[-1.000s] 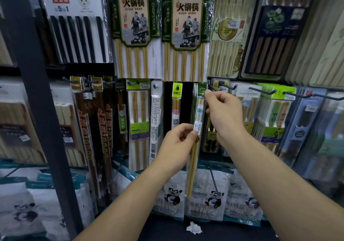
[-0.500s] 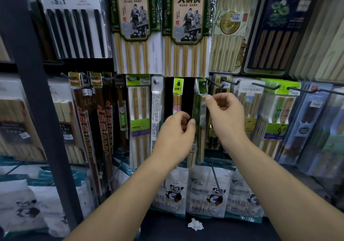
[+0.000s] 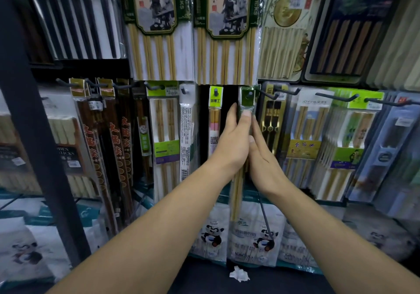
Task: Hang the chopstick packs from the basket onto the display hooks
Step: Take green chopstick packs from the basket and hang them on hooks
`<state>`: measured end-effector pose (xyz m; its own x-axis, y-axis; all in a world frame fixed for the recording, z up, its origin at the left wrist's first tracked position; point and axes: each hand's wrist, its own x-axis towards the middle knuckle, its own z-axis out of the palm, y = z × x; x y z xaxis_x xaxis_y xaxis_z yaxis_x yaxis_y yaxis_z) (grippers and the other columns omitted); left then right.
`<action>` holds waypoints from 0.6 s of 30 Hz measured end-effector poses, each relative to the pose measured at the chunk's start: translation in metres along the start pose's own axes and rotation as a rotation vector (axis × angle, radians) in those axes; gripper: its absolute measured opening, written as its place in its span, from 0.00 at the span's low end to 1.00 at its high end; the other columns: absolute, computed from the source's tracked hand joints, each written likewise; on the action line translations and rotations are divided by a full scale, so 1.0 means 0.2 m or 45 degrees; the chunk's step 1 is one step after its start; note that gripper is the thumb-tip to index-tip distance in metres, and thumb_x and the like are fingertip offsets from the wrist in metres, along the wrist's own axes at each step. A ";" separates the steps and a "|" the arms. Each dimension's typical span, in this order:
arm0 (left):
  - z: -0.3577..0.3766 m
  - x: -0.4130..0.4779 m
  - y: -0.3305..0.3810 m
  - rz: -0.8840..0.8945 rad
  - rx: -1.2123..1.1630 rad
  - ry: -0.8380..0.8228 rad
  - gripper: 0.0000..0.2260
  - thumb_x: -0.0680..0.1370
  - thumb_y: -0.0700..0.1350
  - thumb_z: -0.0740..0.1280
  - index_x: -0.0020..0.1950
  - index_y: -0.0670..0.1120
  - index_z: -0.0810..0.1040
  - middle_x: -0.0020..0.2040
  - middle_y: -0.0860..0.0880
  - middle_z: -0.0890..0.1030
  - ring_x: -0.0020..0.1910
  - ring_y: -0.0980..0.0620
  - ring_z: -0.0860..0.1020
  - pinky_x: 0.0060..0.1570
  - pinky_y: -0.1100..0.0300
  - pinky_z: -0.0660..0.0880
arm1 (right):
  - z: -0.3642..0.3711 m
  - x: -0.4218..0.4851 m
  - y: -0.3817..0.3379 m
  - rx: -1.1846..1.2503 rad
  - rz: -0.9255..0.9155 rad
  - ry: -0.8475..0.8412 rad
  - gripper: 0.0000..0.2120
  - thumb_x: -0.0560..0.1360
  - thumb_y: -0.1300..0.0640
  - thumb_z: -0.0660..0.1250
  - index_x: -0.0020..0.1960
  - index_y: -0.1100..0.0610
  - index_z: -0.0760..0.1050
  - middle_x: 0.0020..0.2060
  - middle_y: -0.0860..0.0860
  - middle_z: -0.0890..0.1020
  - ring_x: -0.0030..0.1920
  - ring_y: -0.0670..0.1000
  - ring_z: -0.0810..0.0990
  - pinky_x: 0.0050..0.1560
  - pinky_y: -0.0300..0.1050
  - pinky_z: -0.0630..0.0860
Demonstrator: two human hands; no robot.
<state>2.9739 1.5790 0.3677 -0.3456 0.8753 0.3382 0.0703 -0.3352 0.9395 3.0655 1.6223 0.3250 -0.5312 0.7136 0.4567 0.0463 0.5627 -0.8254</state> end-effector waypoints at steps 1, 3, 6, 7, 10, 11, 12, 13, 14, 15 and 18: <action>0.00 0.01 -0.01 -0.018 -0.034 0.001 0.25 0.87 0.57 0.54 0.84 0.57 0.53 0.75 0.58 0.67 0.68 0.63 0.64 0.58 0.72 0.63 | 0.00 0.01 0.01 -0.003 -0.002 -0.006 0.32 0.81 0.34 0.47 0.81 0.38 0.42 0.79 0.33 0.50 0.78 0.35 0.50 0.80 0.44 0.51; 0.01 0.04 -0.03 -0.034 -0.068 0.010 0.25 0.87 0.57 0.55 0.83 0.57 0.55 0.68 0.61 0.68 0.65 0.64 0.66 0.50 0.76 0.63 | 0.01 0.04 0.03 -0.001 -0.001 -0.001 0.33 0.79 0.32 0.46 0.81 0.38 0.42 0.77 0.31 0.51 0.76 0.32 0.51 0.77 0.38 0.52; 0.02 0.09 -0.06 -0.051 -0.103 0.034 0.24 0.86 0.58 0.55 0.83 0.57 0.58 0.66 0.62 0.69 0.65 0.64 0.66 0.48 0.76 0.63 | 0.02 0.11 0.06 -0.012 -0.005 0.017 0.34 0.78 0.32 0.45 0.82 0.40 0.42 0.74 0.30 0.52 0.70 0.22 0.52 0.70 0.25 0.52; 0.02 0.11 -0.07 -0.056 -0.110 0.050 0.24 0.86 0.57 0.56 0.82 0.56 0.59 0.66 0.62 0.69 0.65 0.64 0.66 0.48 0.76 0.63 | 0.02 0.13 0.07 -0.031 -0.009 0.031 0.35 0.78 0.32 0.45 0.82 0.41 0.42 0.73 0.30 0.51 0.65 0.17 0.51 0.65 0.19 0.51; 0.03 0.16 -0.08 -0.076 -0.104 0.099 0.24 0.86 0.57 0.56 0.82 0.55 0.61 0.72 0.57 0.71 0.67 0.61 0.67 0.53 0.71 0.64 | 0.03 0.19 0.12 -0.082 0.005 0.042 0.34 0.79 0.33 0.43 0.81 0.42 0.40 0.71 0.31 0.49 0.67 0.21 0.48 0.69 0.25 0.49; 0.03 0.18 -0.08 -0.085 -0.100 0.116 0.24 0.86 0.57 0.57 0.82 0.54 0.61 0.75 0.55 0.70 0.68 0.59 0.67 0.58 0.68 0.64 | 0.03 0.20 0.14 -0.083 0.012 0.027 0.32 0.80 0.34 0.43 0.80 0.41 0.40 0.72 0.32 0.49 0.70 0.26 0.48 0.71 0.30 0.49; 0.03 0.20 -0.07 -0.100 -0.096 0.134 0.25 0.86 0.57 0.57 0.82 0.53 0.60 0.77 0.52 0.69 0.71 0.57 0.68 0.62 0.64 0.64 | 0.04 0.22 0.15 -0.068 0.009 0.006 0.28 0.83 0.37 0.44 0.80 0.40 0.39 0.72 0.33 0.50 0.71 0.29 0.48 0.72 0.32 0.49; 0.04 0.21 -0.07 -0.121 -0.086 0.150 0.26 0.86 0.58 0.57 0.83 0.52 0.59 0.79 0.50 0.68 0.74 0.53 0.67 0.66 0.60 0.63 | 0.04 0.23 0.16 -0.043 0.002 -0.014 0.26 0.85 0.40 0.45 0.79 0.40 0.39 0.73 0.34 0.50 0.72 0.30 0.48 0.73 0.32 0.49; 0.04 0.22 -0.07 -0.140 -0.073 0.162 0.27 0.86 0.58 0.57 0.83 0.51 0.58 0.80 0.49 0.67 0.77 0.50 0.66 0.67 0.58 0.62 | 0.04 0.23 0.16 -0.022 0.002 -0.026 0.25 0.86 0.42 0.46 0.79 0.41 0.40 0.74 0.34 0.50 0.71 0.29 0.48 0.73 0.32 0.49; 0.04 0.22 -0.07 -0.149 -0.059 0.167 0.28 0.86 0.59 0.57 0.84 0.51 0.57 0.80 0.48 0.65 0.78 0.48 0.64 0.67 0.58 0.60 | 0.04 0.23 0.17 -0.017 0.008 -0.030 0.26 0.86 0.43 0.46 0.80 0.43 0.40 0.75 0.35 0.50 0.72 0.30 0.48 0.75 0.35 0.49; 0.04 0.17 -0.09 -0.107 -0.015 0.159 0.27 0.86 0.57 0.56 0.84 0.52 0.55 0.81 0.50 0.63 0.80 0.50 0.61 0.66 0.60 0.58 | 0.03 0.19 0.19 -0.043 0.033 -0.034 0.29 0.85 0.42 0.47 0.82 0.46 0.42 0.81 0.41 0.48 0.79 0.39 0.47 0.81 0.47 0.49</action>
<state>2.9681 1.6173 0.3627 -0.4638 0.8504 0.2483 0.0257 -0.2672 0.9633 3.0412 1.6685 0.3094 -0.5518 0.7169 0.4261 0.0887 0.5585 -0.8247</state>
